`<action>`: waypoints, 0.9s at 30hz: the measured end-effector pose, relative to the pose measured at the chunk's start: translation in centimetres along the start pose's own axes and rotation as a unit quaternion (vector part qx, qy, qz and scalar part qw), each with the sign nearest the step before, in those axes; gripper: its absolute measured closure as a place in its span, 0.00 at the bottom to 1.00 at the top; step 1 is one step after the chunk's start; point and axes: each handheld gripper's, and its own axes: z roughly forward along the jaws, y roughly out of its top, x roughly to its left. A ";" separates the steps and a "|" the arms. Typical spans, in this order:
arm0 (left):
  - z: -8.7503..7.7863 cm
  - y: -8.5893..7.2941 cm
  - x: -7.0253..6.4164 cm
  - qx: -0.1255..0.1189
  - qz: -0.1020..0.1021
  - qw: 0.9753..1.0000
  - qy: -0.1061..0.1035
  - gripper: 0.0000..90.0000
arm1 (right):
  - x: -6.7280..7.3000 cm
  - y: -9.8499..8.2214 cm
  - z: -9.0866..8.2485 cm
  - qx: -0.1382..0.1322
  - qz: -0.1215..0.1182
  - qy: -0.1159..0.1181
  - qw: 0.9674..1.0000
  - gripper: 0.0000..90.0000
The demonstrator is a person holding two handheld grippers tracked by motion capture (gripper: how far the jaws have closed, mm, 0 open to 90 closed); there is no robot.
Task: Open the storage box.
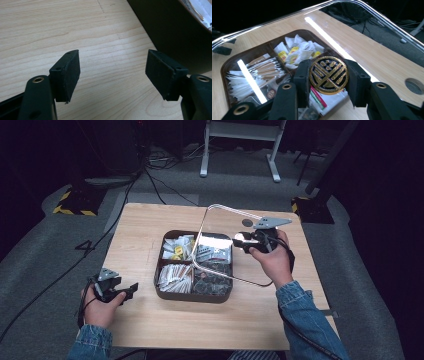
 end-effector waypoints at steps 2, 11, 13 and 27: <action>0.1 0.0 -0.1 0.004 0.006 1.000 0.000 0.32 | -0.3 -0.2 -0.3 -0.001 0.002 -0.004 1.000 0.66; 0.4 0.0 0.0 0.015 -0.001 1.000 -0.006 0.30 | -3.3 -1.6 -2.8 -0.003 0.030 -0.037 0.999 0.66; 0.5 0.0 0.0 0.017 -0.002 1.000 -0.007 0.30 | -4.0 -2.0 -3.3 -0.002 0.037 -0.045 0.998 0.66; 0.7 -0.1 -0.1 0.032 0.003 0.999 0.007 0.29 | -7.7 -5.0 -6.2 0.010 0.073 -0.093 0.993 0.66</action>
